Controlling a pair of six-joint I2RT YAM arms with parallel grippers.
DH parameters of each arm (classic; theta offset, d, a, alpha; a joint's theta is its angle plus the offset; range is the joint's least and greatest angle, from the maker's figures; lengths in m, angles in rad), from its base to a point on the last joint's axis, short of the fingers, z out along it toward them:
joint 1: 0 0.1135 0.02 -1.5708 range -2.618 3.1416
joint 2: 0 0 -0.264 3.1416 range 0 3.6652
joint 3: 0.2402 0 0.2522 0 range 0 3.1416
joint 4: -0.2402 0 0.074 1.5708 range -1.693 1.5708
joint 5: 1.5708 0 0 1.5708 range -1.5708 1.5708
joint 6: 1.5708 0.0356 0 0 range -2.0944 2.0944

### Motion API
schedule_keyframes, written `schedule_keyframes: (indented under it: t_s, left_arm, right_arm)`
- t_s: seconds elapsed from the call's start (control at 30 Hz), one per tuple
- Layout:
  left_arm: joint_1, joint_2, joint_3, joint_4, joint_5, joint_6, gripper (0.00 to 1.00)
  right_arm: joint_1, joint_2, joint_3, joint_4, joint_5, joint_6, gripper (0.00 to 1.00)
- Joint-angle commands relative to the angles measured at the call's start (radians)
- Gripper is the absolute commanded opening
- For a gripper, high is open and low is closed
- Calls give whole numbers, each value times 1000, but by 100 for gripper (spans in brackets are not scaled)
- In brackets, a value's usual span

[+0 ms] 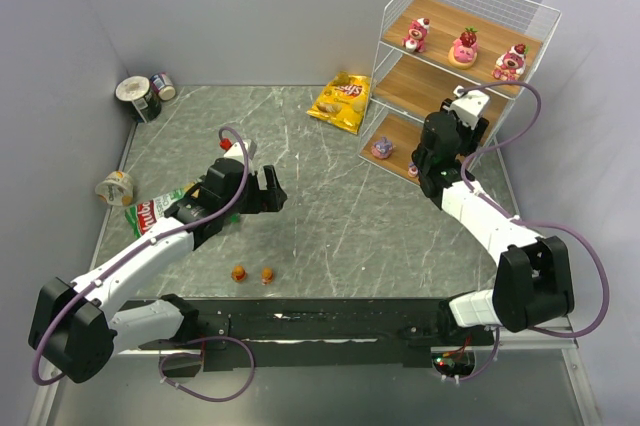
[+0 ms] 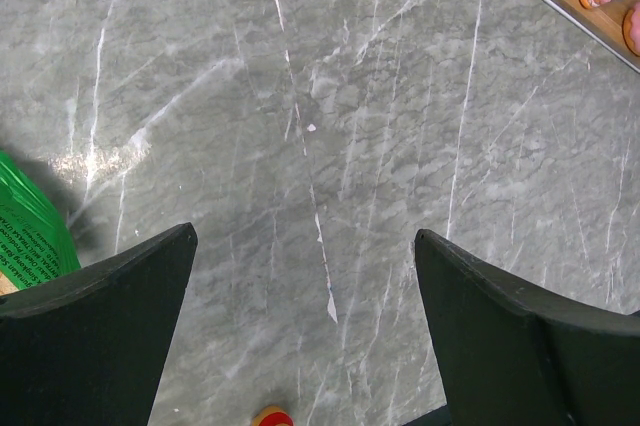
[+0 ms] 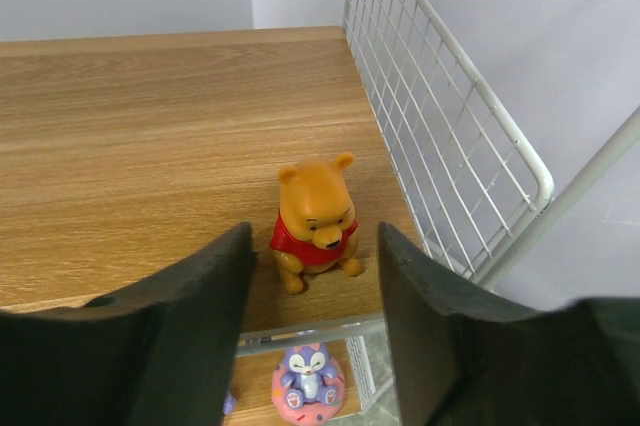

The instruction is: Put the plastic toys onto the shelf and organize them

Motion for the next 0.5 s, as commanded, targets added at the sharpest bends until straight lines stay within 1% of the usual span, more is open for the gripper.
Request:
schedule_keyframes:
  t_s: [0.0,0.23,0.3,0.47]
  left_arm:
    - [-4,-3,1,39,-7,-5,96]
    - [-2,-15,1,44,-1,-6,96]
    - [1,-23,2,44,3,-5,96]
    - [7,-43,2,44,22,5,96]
  right_arm:
    - [-9,-38,18,7,33,26,68]
    - [5,-109,-3,-44,-26,39,75]
    - [13,-129,-6,-71,-31,69,78]
    - [51,-190,-48,-62,-78,49,84]
